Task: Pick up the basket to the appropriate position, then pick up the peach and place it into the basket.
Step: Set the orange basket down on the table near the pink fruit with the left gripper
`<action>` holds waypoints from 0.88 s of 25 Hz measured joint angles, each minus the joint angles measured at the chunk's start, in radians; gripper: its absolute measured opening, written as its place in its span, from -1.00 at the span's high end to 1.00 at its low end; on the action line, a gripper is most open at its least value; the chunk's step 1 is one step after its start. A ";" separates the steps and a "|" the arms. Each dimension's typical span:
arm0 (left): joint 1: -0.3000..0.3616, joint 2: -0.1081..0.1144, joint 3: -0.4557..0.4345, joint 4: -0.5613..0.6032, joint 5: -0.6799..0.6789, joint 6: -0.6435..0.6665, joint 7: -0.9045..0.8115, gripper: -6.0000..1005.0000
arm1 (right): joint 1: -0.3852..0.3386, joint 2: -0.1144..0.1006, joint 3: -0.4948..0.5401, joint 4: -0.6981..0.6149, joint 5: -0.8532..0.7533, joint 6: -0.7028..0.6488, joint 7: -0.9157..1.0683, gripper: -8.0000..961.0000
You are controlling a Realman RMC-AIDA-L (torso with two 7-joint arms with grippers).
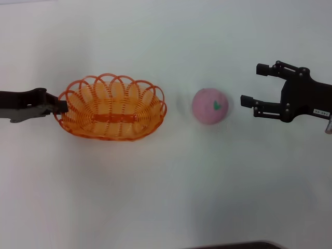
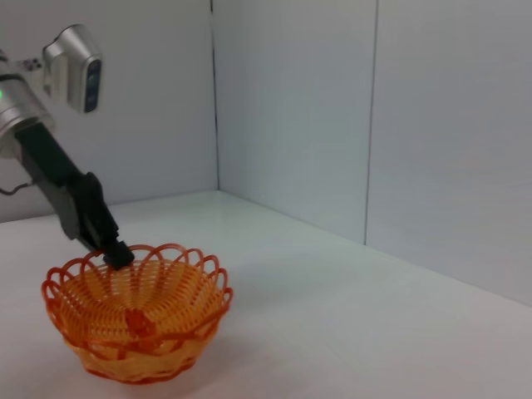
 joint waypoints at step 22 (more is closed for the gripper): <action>0.129 -0.002 0.207 0.002 -0.150 -0.153 -0.082 0.90 | -0.001 0.001 0.011 0.005 -0.006 0.010 0.002 -0.84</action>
